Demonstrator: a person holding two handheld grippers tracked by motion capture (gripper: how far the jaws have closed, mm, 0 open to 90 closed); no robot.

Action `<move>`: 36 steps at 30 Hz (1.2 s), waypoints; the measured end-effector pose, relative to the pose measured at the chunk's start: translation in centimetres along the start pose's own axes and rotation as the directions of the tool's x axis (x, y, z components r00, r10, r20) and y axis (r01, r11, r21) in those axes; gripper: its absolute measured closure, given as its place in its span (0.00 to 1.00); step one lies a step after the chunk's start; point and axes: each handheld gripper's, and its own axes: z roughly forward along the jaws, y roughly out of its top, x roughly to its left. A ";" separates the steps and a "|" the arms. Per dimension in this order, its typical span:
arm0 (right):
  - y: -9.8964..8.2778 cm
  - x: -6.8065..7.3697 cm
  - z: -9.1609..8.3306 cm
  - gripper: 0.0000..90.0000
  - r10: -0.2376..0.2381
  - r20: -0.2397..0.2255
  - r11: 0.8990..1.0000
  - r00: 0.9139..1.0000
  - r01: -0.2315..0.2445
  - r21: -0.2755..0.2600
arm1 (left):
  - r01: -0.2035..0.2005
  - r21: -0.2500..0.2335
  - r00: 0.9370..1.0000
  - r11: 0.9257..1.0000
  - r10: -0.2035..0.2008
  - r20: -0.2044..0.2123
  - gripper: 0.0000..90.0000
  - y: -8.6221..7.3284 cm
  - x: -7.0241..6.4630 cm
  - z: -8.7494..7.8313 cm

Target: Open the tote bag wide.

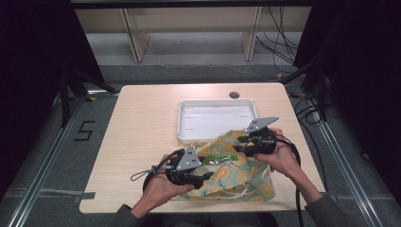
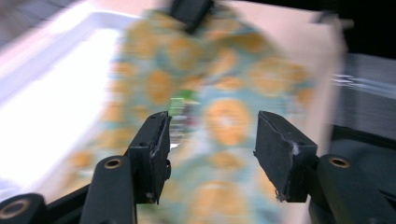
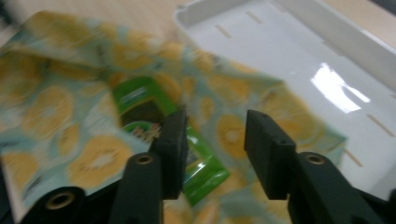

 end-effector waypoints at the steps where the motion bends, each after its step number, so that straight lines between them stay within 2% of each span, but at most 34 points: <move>1: -0.3 0.3 0.1 0.76 -0.007 -0.014 1.000 1.000 0.007 -0.004 | 0.014 0.009 1.000 1.000 -0.014 -0.025 0.49 0.1 0.6 0.0; 3: -0.8 0.7 0.3 0.85 -0.031 -0.041 0.999 0.999 0.032 0.023 | 0.045 0.008 0.997 0.999 -0.045 -0.056 0.49 0.1 1.7 0.1; 5: -1.1 0.9 0.8 0.92 -0.051 -0.040 0.997 0.998 0.054 0.062 | 0.039 0.031 0.995 0.999 -0.036 -0.090 0.49 0.0 2.6 0.4; 6: -1.2 0.8 1.1 0.95 -0.074 -0.033 0.995 0.997 0.076 0.071 | 0.059 0.053 0.994 0.997 -0.054 -0.095 0.49 0.0 3.1 0.6; 7: -1.3 0.8 1.4 0.97 -0.077 -0.048 0.992 0.996 0.081 0.097 | 0.079 0.059 0.993 0.995 -0.073 -0.089 0.49 -0.1 3.4 0.9; 10: -1.6 0.7 2.6 0.99 -0.105 -0.040 0.985 0.994 0.109 0.132 | 0.088 0.103 0.993 0.991 -0.080 -0.088 0.52 -0.5 4.2 2.0; 11: -1.6 0.7 3.0 0.99 -0.119 -0.048 0.981 0.992 0.125 0.148 | 0.077 0.123 0.995 0.989 -0.068 -0.076 0.55 -0.5 4.5 2.4; 12: -1.7 0.6 3.4 1.00 -0.126 -0.057 0.978 0.990 0.133 0.163 | 0.082 0.138 0.994 0.987 -0.071 -0.079 0.63 -0.6 4.7 2.8; 13: -1.9 0.9 3.6 1.00 -0.090 -0.060 0.976 0.994 0.100 0.194 | 0.077 0.147 0.994 0.986 -0.065 -0.087 0.71 -0.7 4.9 3.1; 14: -2.0 0.8 3.8 1.00 -0.114 -0.072 0.971 0.991 0.127 0.202 | 0.083 0.152 0.993 0.985 -0.069 -0.092 0.79 -0.7 5.2 3.5; 15: -2.1 0.9 4.0 1.00 -0.124 -0.104 0.962 0.987 0.146 0.232 | 0.091 0.159 0.992 0.983 -0.076 -0.097 0.86 -0.8 5.5 3.9; 16: -2.2 1.0 4.2 1.00 -0.144 -0.135 0.956 0.980 0.173 0.238 | 0.095 0.164 0.991 0.982 -0.078 -0.107 0.92 -0.8 5.9 4.2; 17: -2.4 1.2 4.3 1.00 -0.156 -0.166 0.951 0.974 0.193 0.240 | 0.117 0.165 0.988 0.979 -0.098 -0.116 0.95 -0.8 6.3 4.4; 18: -2.6 1.6 4.2 1.00 -0.137 -0.183 0.947 0.973 0.183 0.263 | 0.135 0.163 0.986 0.977 -0.116 -0.118 0.96 -0.9 6.7 4.6; 19: -2.7 1.8 4.1 1.00 -0.146 -0.198 0.944 0.969 0.196 0.264 | 0.169 0.161 0.980 0.972 -0.149 -0.129 0.97 -1.0 7.4 4.9; 21: -3.1 2.2 4.0 1.00 -0.177 -0.240 0.934 0.954 0.240 0.266 | 0.209 0.159 0.972 0.965 -0.188 -0.141 0.98 -1.3 8.3 5.2; 22: -3.5 2.5 3.8 1.00 -0.160 -0.253 0.929 0.954 0.232 0.287 | 0.222 0.159 0.969 0.962 -0.200 -0.144 0.98 -1.5 8.7 5.3; 23: -3.7 2.7 3.6 1.00 -0.162 -0.255 0.927 0.953 0.236 0.292 | 0.234 0.160 0.966 0.959 -0.212 -0.148 0.98 -1.6 8.9 5.4; 24: -4.0 2.8 3.6 1.00 -0.165 -0.273 0.925 0.948 0.245 0.291 | 0.246 0.162 0.963 0.956 -0.221 -0.154 0.98 -1.6 9.2 5.5; 25: -4.3 3.1 3.5 1.00 -0.162 -0.271 0.924 0.949 0.242 0.295 | 0.257 0.154 0.960 0.954 -0.234 -0.153 0.98 -1.7 9.4 5.6; 26: -4.6 3.2 3.5 1.00 -0.165 -0.279 0.921 0.946 0.249 0.299 | 0.261 0.153 0.959 0.953 -0.237 -0.157 0.98 -1.7 9.5 5.7; 28: -5.0 3.2 3.6 1.00 -0.159 -0.281 0.920 0.947 0.245 0.305 | 0.269 0.159 0.956 0.950 -0.244 -0.162 0.98 -1.8 9.6 5.7; 31: -5.1 3.1 3.6 1.00 -0.149 -0.280 0.923 0.948 0.235 0.306 | 0.269 0.146 0.957 0.952 -0.247 -0.154 0.96 -1.8 9.6 5.7; 33: -5.0 3.0 3.4 1.00 -0.144 -0.270 0.928 0.952 0.225 0.297 | 0.269 0.130 0.959 0.954 -0.252 -0.133 0.90 -1.6 9.2 5.4; 34: -4.7 2.8 3.4 0.98 -0.160 -0.269 0.932 0.950 0.235 0.275 | 0.263 0.121 0.961 0.957 -0.248 -0.125 0.86 -1.4 9.0 5.1; 35: -4.6 2.9 3.1 0.96 -0.122 -0.250 0.940 0.961 0.192 0.281 | 0.258 0.111 0.963 0.960 -0.246 -0.111 0.81 -1.2 8.7 4.8; 36: -4.2 2.6 3.0 0.93 -0.152 -0.241 0.947 0.959 0.211 0.243 | 0.258 0.100 0.963 0.961 -0.247 -0.107 0.74 -1.0 8.3 4.4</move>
